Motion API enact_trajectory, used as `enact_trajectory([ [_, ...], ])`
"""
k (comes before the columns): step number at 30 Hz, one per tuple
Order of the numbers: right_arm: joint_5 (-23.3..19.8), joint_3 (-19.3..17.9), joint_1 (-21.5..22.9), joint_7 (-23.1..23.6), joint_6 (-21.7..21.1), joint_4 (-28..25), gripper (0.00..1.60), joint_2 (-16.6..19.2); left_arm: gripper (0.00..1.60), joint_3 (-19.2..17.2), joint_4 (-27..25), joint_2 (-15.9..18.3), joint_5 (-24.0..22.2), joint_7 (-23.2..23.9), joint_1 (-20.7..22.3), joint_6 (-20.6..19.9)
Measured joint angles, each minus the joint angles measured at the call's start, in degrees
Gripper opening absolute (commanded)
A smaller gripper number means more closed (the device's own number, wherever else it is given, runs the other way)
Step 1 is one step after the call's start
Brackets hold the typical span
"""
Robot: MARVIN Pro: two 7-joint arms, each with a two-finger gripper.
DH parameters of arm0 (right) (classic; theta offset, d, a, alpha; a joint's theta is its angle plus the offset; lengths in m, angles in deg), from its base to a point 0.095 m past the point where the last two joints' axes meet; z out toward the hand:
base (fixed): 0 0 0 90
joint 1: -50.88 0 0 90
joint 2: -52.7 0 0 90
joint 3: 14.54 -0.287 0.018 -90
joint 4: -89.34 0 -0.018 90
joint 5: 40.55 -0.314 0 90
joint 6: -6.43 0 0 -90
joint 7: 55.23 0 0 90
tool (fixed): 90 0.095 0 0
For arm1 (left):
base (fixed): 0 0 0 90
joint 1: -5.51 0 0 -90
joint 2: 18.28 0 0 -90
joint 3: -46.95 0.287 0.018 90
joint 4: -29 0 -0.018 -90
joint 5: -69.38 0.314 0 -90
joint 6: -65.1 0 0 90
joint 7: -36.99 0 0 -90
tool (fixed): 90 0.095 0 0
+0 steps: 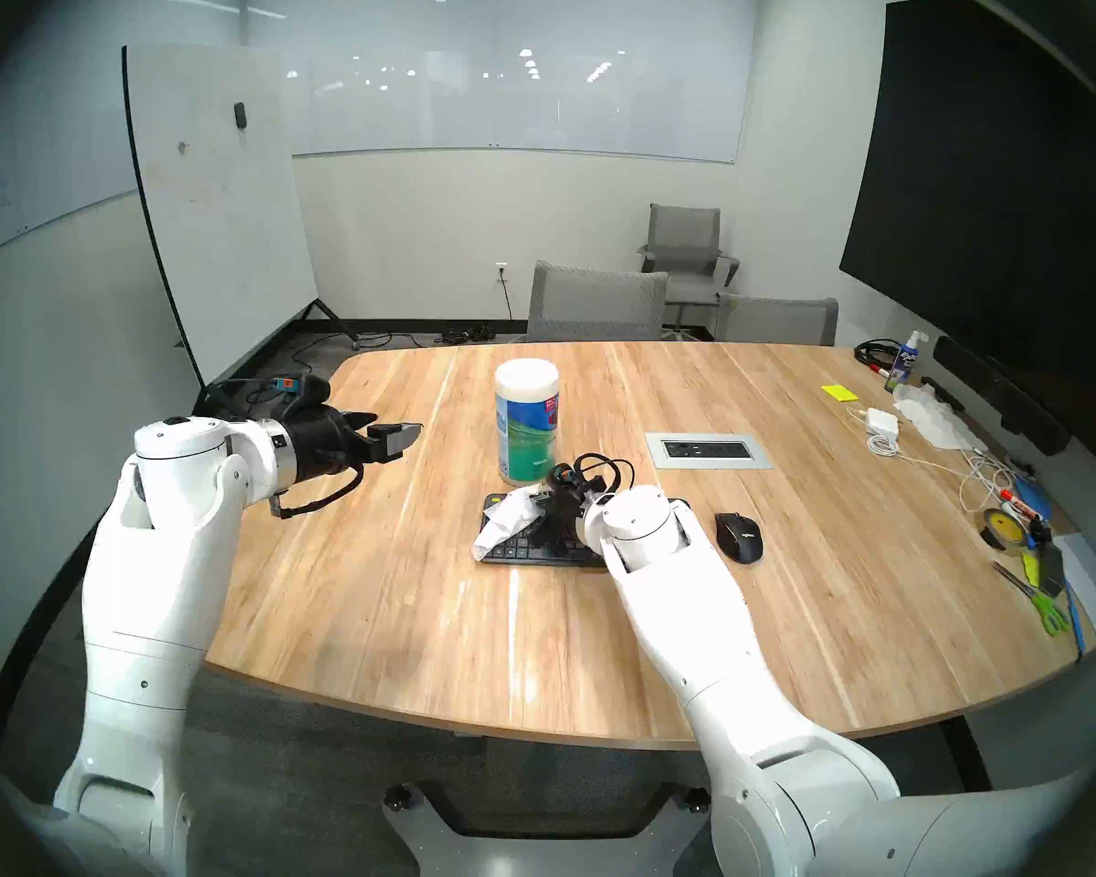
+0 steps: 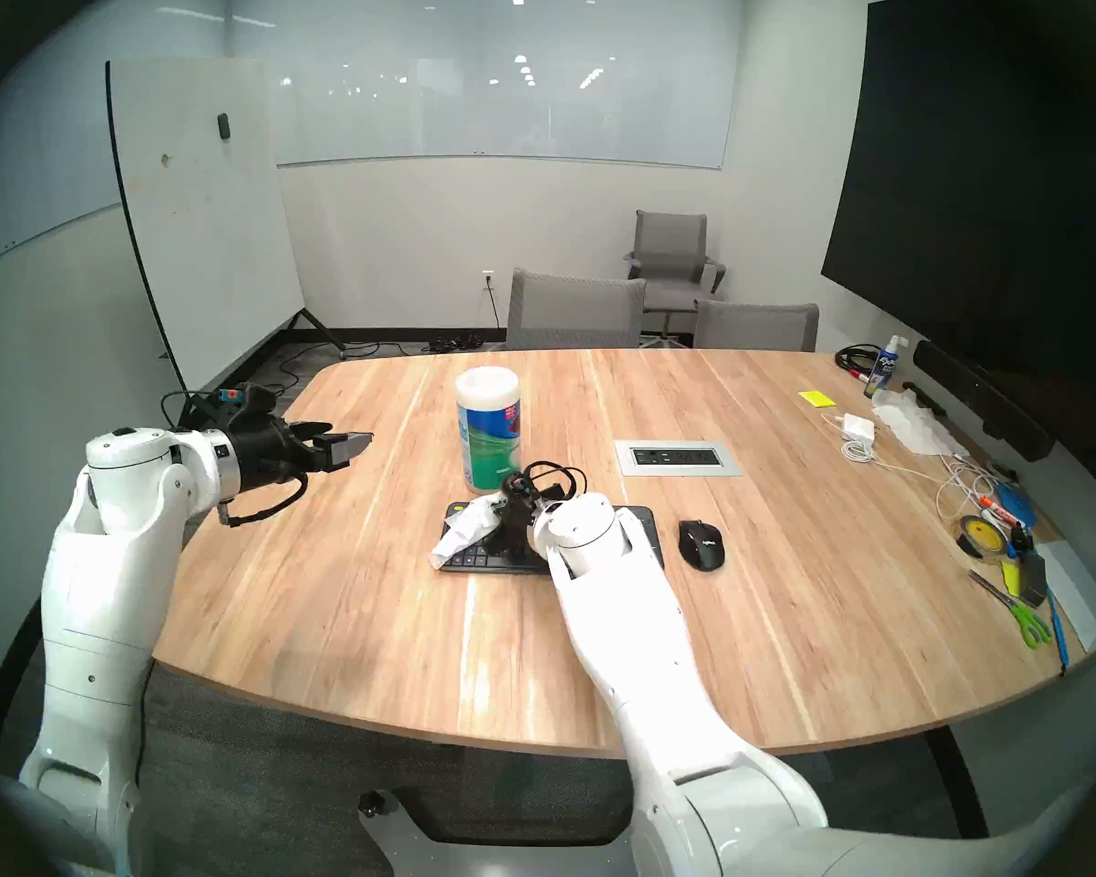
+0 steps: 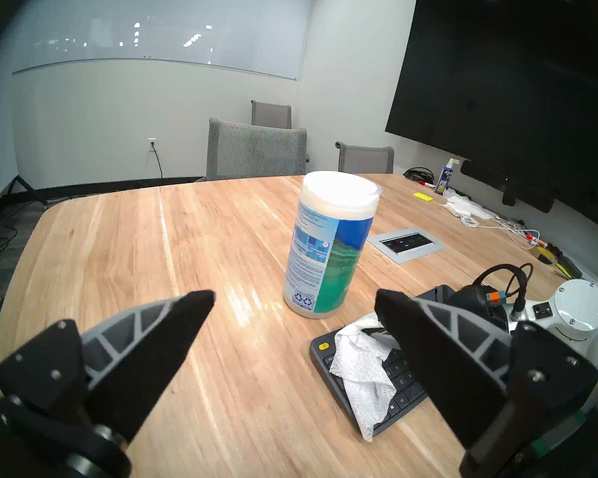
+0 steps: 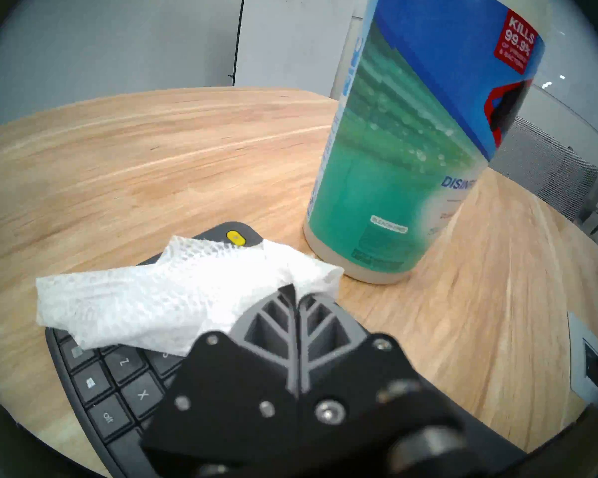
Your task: Wipe the keyboards and mice with a disinfecting wipe, then set the wipe down
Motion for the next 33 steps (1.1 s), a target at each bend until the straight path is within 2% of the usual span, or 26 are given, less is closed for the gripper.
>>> enact_trajectory([
  [8,0.1,-0.3,0.9,3.0,-2.2,-0.8,0.0,0.7,1.6,0.0,0.0,0.0,0.0,0.0,0.0,0.0],
  [22,0.7,1.1,0.4,9.9,-4.6,-4.3,0.0,4.2,1.6,0.0,0.0,0.0,0.0,0.0,0.0,0.0],
  [33,1.3,1.6,-0.3,12.1,-4.9,-5.5,0.0,6.1,1.6,0.0,0.0,0.0,0.0,0.0,0.0,0.0],
])
